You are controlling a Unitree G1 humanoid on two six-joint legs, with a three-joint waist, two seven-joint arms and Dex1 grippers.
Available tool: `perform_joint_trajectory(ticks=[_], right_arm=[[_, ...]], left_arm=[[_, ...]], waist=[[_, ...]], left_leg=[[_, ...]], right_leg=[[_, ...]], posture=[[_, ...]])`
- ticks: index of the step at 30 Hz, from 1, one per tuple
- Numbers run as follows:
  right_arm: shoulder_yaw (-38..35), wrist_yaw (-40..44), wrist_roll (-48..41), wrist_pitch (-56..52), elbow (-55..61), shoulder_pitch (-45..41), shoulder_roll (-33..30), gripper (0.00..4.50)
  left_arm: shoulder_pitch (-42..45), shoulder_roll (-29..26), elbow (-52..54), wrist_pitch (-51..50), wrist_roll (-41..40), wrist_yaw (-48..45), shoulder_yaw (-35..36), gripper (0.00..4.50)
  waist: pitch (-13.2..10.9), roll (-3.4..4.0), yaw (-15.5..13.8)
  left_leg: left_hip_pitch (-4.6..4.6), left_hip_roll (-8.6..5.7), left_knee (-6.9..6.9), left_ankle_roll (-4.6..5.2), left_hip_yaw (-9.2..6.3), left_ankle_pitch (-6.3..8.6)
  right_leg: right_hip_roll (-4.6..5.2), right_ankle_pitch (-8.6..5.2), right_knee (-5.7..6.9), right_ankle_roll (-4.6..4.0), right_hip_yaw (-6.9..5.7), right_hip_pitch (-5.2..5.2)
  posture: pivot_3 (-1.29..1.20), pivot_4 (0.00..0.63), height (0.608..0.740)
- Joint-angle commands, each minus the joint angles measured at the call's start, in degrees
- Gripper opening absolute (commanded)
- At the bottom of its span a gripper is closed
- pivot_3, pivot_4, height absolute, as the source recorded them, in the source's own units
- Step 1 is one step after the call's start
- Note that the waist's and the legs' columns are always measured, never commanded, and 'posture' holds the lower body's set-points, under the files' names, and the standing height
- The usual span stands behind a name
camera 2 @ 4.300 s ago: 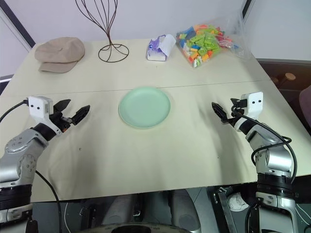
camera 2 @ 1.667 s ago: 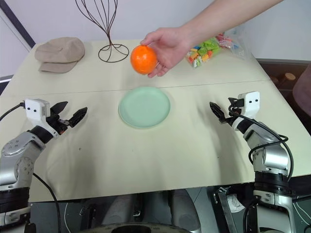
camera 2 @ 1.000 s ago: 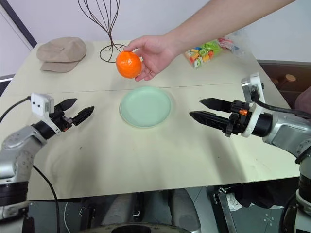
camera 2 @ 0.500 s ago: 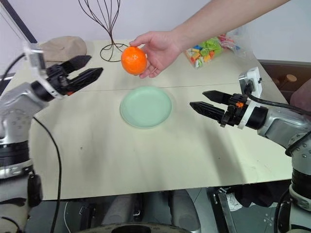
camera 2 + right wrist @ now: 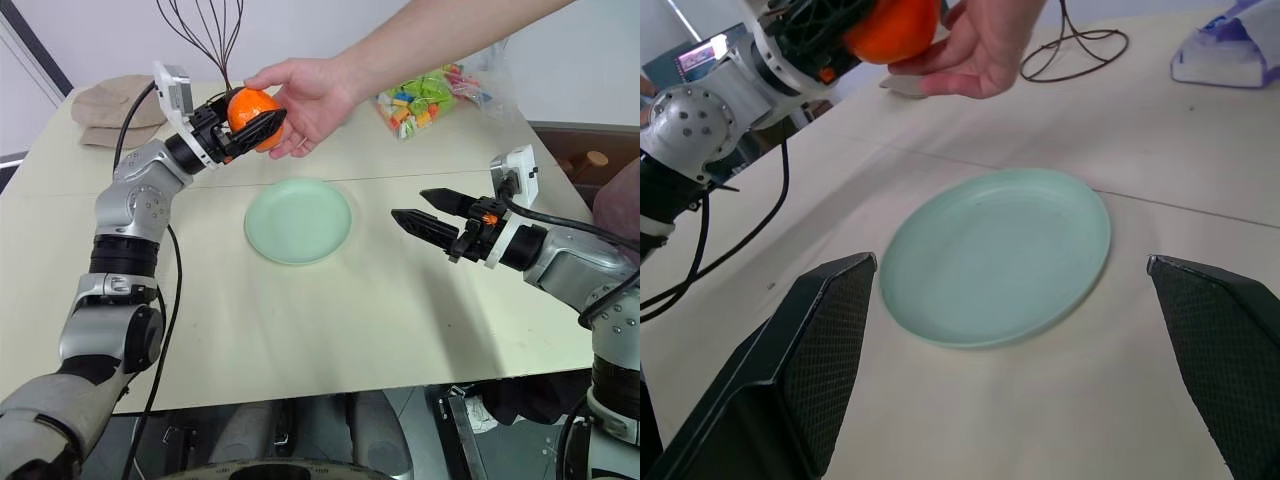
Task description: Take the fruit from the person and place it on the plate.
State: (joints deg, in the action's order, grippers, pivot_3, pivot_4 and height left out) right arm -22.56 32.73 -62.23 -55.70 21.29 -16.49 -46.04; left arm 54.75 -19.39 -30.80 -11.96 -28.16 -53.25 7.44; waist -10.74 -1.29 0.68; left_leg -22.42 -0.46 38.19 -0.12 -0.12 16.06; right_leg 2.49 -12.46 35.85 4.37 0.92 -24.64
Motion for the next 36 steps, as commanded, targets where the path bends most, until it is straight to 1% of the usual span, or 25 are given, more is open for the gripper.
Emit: perform_joint_trajectory(ticks=[1,3,4,5,6,14,17,22,24,26,29,34,36], right_arm=[[-2.24,-0.59,-1.32,1.19,2.31,0.13,0.22,4.48],[-2.35,-0.85,-1.15,1.46,2.27,0.28,0.38,4.50],[-2.30,-0.95,-0.93,1.69,2.08,0.22,0.52,4.50],[-2.22,-1.04,-0.75,1.89,1.92,0.12,0.62,4.50],[-2.07,-1.11,-0.60,2.06,1.76,-0.01,0.69,4.50],[-0.89,-0.92,0.23,2.90,1.04,-0.39,1.25,4.50],[-0.68,-0.65,0.30,2.80,1.04,-0.33,1.16,4.50],[-0.18,-0.15,1.29,3.13,1.30,0.67,1.16,4.50],[-0.15,-0.27,1.34,3.20,1.27,0.58,1.52,4.50],[0.12,-0.39,1.48,3.31,1.19,0.38,1.80,4.50],[0.67,-0.37,1.94,3.82,0.87,0.13,2.33,4.50],[1.05,-0.77,2.34,4.43,0.97,0.08,3.06,4.50],[1.02,-1.06,2.45,4.64,1.43,0.61,3.42,4.50]], left_arm=[[1.50,0.28,0.45,0.96,-0.21,-1.67,0.48,4.24],[1.24,0.33,0.97,0.08,-0.44,-1.98,0.63,3.70],[1.08,0.33,1.22,-0.20,-0.42,-1.99,0.68,3.27],[0.95,0.29,1.42,-0.37,-0.35,-1.89,0.72,3.14],[0.82,0.27,1.58,-0.40,-0.28,-1.92,0.73,3.14],[-0.04,-0.18,2.96,-0.41,0.53,-1.10,0.66,3.13],[-1.15,-1.33,5.65,-2.34,-0.35,-1.33,1.15,3.13],[-10.36,-8.30,17.95,-10.62,0.61,-5.59,-3.21,3.13],[-13.48,-10.21,21.60,-12.43,1.61,-5.98,-5.25,3.13],[-15.08,-11.07,22.91,-12.56,3.12,-5.66,-6.81,3.13],[-14.84,-10.56,21.02,-9.51,7.66,-4.27,-9.91,3.13],[-12.42,-7.34,16.09,-5.41,11.52,-3.66,-12.74,3.13],[-11.32,-6.03,13.56,-4.10,12.45,-5.01,-14.09,4.17]], waist=[[0.00,0.00,-0.10],[0.00,0.00,-0.11],[0.00,0.00,-0.12],[0.00,0.00,-0.12],[0.00,0.00,-0.12],[0.00,0.00,-0.08],[0.00,0.00,-0.02],[0.00,0.01,0.31],[0.00,0.02,0.06],[0.00,0.01,-0.41],[0.00,0.01,-0.95],[0.00,0.01,-1.36],[0.00,0.01,-1.35]], left_leg=[[0.00,0.00,0.00,0.00,-0.01,0.00],[-0.01,0.00,0.00,0.00,-0.01,0.00],[-0.01,-0.01,0.01,0.00,-0.01,0.00],[-0.01,-0.01,0.01,0.00,-0.01,0.00],[-0.01,-0.01,0.01,0.00,-0.01,0.00],[-0.01,-0.01,0.01,0.00,-0.02,0.00],[-0.01,-0.01,0.01,0.00,-0.03,0.00],[0.05,0.03,-0.03,0.01,-0.02,0.01],[0.05,0.03,-0.03,0.01,-0.04,0.01],[0.02,0.01,-0.01,0.01,-0.07,0.01],[0.00,-0.02,0.06,0.01,-0.04,0.00],[0.00,-0.03,0.07,0.01,-0.01,0.00],[0.00,-0.03,0.06,0.01,-0.01,0.00]], right_leg=[[0.00,0.00,0.00,0.00,0.00,0.00],[0.01,0.00,0.01,0.01,0.00,0.00],[0.01,0.01,0.01,0.01,0.00,0.00],[0.01,0.01,0.01,0.01,0.00,0.00],[0.01,0.01,0.01,0.02,0.00,0.00],[0.01,0.01,0.01,0.02,0.00,0.00],[0.01,0.01,0.02,0.02,0.00,0.00],[0.00,0.01,0.11,0.01,0.06,-0.03],[-0.01,0.00,0.16,0.00,0.08,-0.04],[0.01,0.00,0.16,0.00,0.07,-0.03],[0.03,0.00,0.11,-0.01,0.05,-0.02],[0.02,0.00,0.07,0.00,0.04,-0.01],[0.01,0.00,0.07,0.00,0.04,-0.01]], posture=[[0.00,0.150,0.740],[0.00,0.150,0.740],[0.00,0.150,0.740],[0.00,0.150,0.740],[0.00,0.150,0.740],[0.00,0.150,0.740],[0.00,0.150,0.740],[0.00,0.150,0.740],[0.00,0.150,0.740],[0.00,0.150,0.740],[0.00,0.150,0.740],[0.00,0.150,0.740],[0.00,0.150,0.740]])
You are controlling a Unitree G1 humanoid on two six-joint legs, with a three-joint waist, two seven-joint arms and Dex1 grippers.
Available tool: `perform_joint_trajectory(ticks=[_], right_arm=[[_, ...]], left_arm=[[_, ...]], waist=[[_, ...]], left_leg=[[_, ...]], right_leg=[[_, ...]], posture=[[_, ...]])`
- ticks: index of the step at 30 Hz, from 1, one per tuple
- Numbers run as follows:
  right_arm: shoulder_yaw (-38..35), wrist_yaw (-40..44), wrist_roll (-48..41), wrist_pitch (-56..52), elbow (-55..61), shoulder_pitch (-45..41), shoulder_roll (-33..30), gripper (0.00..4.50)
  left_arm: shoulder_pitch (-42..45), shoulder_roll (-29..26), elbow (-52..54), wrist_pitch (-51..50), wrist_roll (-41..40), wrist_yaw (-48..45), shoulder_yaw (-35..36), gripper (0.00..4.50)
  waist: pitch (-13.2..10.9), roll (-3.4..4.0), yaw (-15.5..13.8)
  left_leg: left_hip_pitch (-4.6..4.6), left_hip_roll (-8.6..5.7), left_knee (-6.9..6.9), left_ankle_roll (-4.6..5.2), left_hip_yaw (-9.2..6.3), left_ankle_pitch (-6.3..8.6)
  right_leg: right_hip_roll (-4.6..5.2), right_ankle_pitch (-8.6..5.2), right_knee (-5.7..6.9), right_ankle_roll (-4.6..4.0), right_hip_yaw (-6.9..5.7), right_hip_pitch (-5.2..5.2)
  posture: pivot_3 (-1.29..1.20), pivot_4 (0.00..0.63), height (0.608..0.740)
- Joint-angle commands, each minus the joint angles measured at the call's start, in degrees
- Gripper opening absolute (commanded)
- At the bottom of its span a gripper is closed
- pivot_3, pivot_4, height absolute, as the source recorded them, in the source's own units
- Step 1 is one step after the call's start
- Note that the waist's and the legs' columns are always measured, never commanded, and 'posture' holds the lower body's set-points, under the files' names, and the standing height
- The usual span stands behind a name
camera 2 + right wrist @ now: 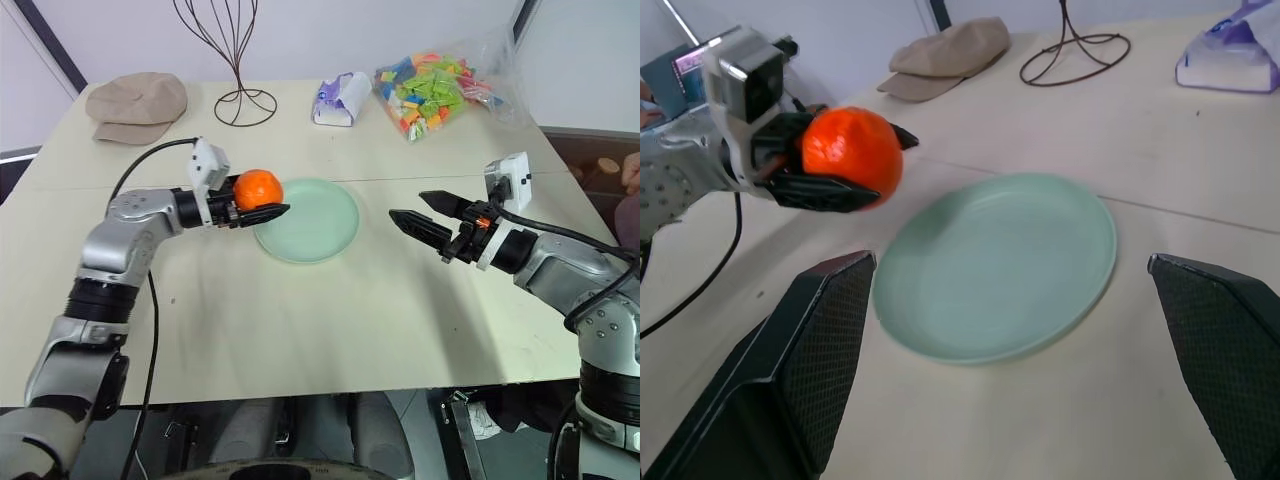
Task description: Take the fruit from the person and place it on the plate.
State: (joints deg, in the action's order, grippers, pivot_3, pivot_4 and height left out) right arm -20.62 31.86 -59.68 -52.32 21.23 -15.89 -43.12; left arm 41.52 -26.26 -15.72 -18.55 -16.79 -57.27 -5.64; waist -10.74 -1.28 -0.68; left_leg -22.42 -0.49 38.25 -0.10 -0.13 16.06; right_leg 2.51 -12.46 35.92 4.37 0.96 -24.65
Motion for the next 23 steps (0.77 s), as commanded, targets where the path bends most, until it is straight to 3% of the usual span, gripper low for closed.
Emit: perform_joint_trajectory(ticks=[1,7,14,19,23], right_arm=[[-1.10,-0.39,-0.12,1.34,1.77,0.37,0.65,4.50],[-2.30,-1.39,-0.73,1.32,2.87,1.87,0.82,4.50],[-1.80,-1.39,5.69,6.17,-1.78,1.56,1.30,4.50],[0.97,-0.08,14.66,12.60,-7.38,0.47,0.83,4.50],[2.26,0.93,18.26,15.93,-10.57,-0.22,2.53,4.50]], left_arm=[[2.50,1.52,-2.84,2.98,1.47,-1.33,-1.43,4.49],[5.19,3.21,-8.28,7.86,2.83,-0.16,0.11,4.49],[7.67,0.25,-11.46,9.08,-0.98,7.81,11.31,4.49],[0.13,-6.80,-1.73,0.90,-4.56,9.30,17.50,4.49],[-11.69,-11.85,11.03,-6.93,-8.11,10.37,22.14,4.49]], waist=[[0.00,0.00,0.01],[0.00,0.00,0.17],[0.00,0.00,0.36],[0.00,0.01,1.52],[0.00,0.01,1.60]], left_leg=[[0.00,0.00,0.00,0.00,-0.01,0.00],[-0.01,0.01,-0.01,0.00,-0.01,0.00],[0.01,0.02,-0.01,0.00,-0.02,0.00],[0.02,0.03,-0.05,0.00,-0.02,0.00],[0.03,0.04,-0.08,0.00,-0.02,0.01]], right_leg=[[0.00,0.00,0.00,0.00,-0.01,0.00],[0.00,0.00,0.02,0.00,-0.01,-0.02],[-0.01,0.01,0.03,0.01,-0.02,-0.02],[0.00,0.01,0.08,0.01,-0.03,-0.04],[0.11,0.00,0.10,0.01,0.04,-0.06]], posture=[[0.00,0.150,0.740],[0.00,0.150,0.740],[0.00,0.150,0.740],[0.00,0.150,0.740],[0.00,0.150,0.740]])
